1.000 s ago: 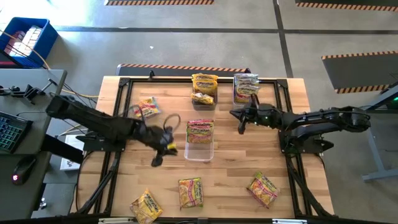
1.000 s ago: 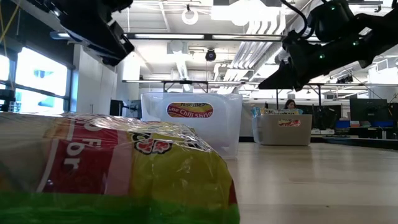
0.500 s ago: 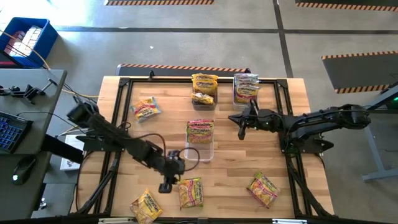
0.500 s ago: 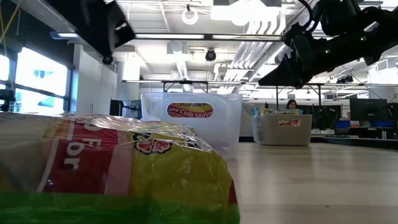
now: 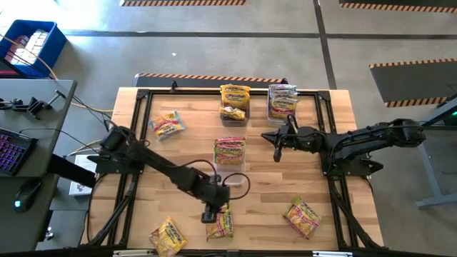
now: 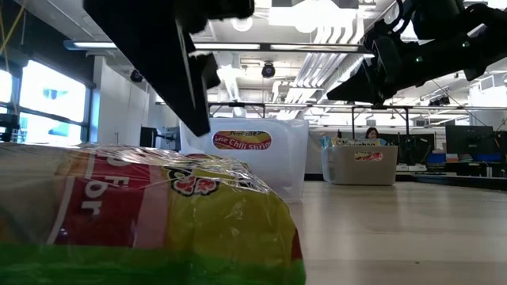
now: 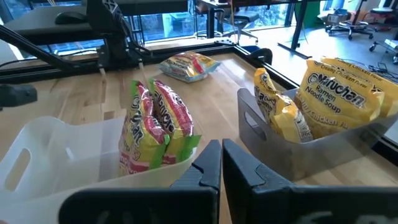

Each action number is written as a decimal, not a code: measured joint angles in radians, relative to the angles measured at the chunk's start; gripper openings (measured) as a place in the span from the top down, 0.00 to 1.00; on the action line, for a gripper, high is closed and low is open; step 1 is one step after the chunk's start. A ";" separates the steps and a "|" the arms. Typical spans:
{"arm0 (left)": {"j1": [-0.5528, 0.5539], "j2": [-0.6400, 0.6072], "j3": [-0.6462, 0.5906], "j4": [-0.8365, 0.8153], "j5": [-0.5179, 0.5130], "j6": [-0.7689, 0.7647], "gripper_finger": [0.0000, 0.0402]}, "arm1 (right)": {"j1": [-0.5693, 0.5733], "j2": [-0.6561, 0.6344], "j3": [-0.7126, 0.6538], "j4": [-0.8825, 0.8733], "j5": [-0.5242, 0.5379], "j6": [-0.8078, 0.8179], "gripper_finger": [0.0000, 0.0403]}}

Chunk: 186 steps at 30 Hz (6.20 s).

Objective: Sort Maruchan noodles
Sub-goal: Put the green noodle pack into the transparent bin

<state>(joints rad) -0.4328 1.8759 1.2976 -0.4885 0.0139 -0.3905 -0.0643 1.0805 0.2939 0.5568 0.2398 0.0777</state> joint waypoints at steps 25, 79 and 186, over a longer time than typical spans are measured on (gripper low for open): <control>0.072 0.082 0.008 0.067 0.143 0.034 0.68 | 0.000 0.000 0.000 0.008 0.000 -0.015 1.00; -0.233 0.007 -0.089 0.110 -0.127 -0.541 0.61 | 0.000 0.000 0.000 0.009 -0.056 0.084 1.00; -0.203 -0.066 -0.510 0.892 -0.207 -0.564 0.60 | 0.699 0.972 0.889 -0.259 0.196 -0.021 1.00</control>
<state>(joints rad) -0.6353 1.8099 0.7879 0.4035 -0.1933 -0.9545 0.6343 2.0525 1.1830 0.2974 0.4357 0.0568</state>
